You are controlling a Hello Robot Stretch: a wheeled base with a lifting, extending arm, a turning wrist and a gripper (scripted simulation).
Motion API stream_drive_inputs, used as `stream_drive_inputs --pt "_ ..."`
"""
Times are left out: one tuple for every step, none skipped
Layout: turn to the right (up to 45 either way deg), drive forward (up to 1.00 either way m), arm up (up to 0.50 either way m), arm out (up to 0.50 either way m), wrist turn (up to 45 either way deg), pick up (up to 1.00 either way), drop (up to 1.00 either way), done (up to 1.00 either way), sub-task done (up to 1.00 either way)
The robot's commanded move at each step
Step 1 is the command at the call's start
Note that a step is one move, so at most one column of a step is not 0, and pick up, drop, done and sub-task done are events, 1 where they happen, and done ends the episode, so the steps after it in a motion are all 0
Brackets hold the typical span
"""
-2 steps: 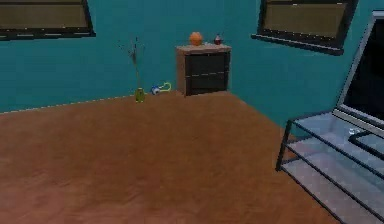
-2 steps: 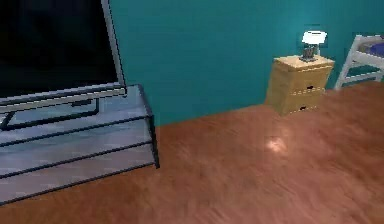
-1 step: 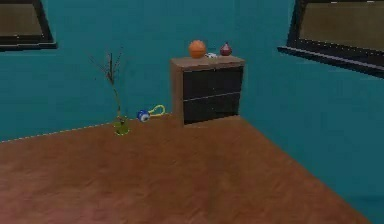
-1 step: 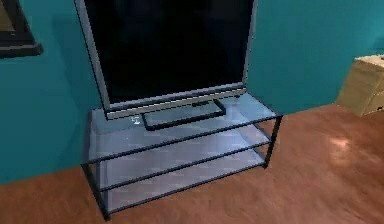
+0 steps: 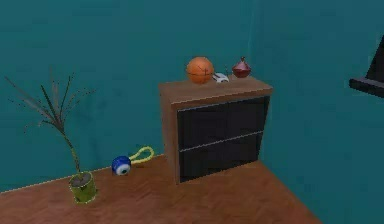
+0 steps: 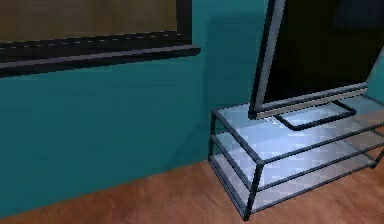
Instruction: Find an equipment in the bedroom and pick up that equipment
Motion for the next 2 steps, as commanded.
stream_drive_inputs --pt "-6.0 0.00 0.00 0.00 0.0 0.00 0.00 0.00 0.00" --pt "0.0 0.65 0.00 0.00 0.0 0.00 0.00 0.00 0.00"
